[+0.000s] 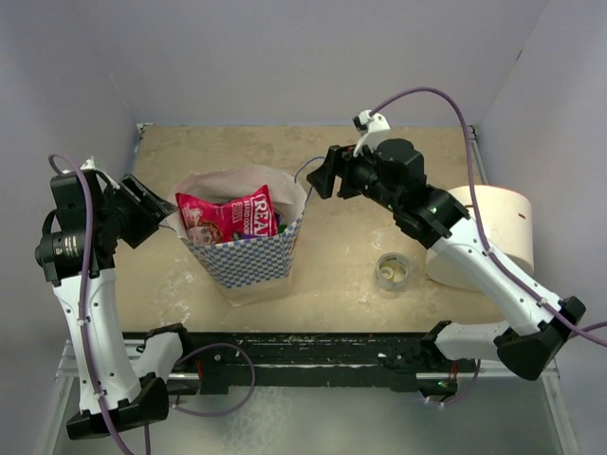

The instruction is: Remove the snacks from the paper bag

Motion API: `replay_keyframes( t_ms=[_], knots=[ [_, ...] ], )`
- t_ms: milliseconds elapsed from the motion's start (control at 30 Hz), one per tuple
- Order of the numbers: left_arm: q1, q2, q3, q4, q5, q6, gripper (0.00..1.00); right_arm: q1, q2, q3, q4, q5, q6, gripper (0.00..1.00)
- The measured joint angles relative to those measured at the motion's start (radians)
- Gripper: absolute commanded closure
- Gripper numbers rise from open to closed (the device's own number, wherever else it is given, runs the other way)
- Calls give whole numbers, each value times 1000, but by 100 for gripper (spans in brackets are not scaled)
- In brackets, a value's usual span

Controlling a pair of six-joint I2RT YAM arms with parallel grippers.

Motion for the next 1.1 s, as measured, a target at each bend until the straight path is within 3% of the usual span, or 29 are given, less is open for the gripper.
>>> replay_keyframes(
  t_ms=[67,100,133,367,633,733,900,1100],
  knots=[
    [0,-16,0,-8,-10,-15,13,-1,38,53,-16,4,-11,1],
    [0,-24,0,-14,-14,-29,3,-3,53,71,-22,2,-18,0],
    [0,-29,0,-17,-19,-32,0,-3,61,78,-24,1,-20,0],
    [0,-37,3,-39,-69,-126,0,-4,76,78,-45,-35,11,0],
    [0,-11,0,-1,-80,-239,27,-4,85,78,-25,-84,49,11],
    [0,-14,0,8,-123,-274,43,-4,98,78,-19,-105,72,13],
    [0,-14,8,-31,-220,-322,53,-4,132,83,-8,-127,111,20],
    [0,-6,9,-28,-250,-325,52,-8,194,126,-8,-137,134,29]
  ],
)
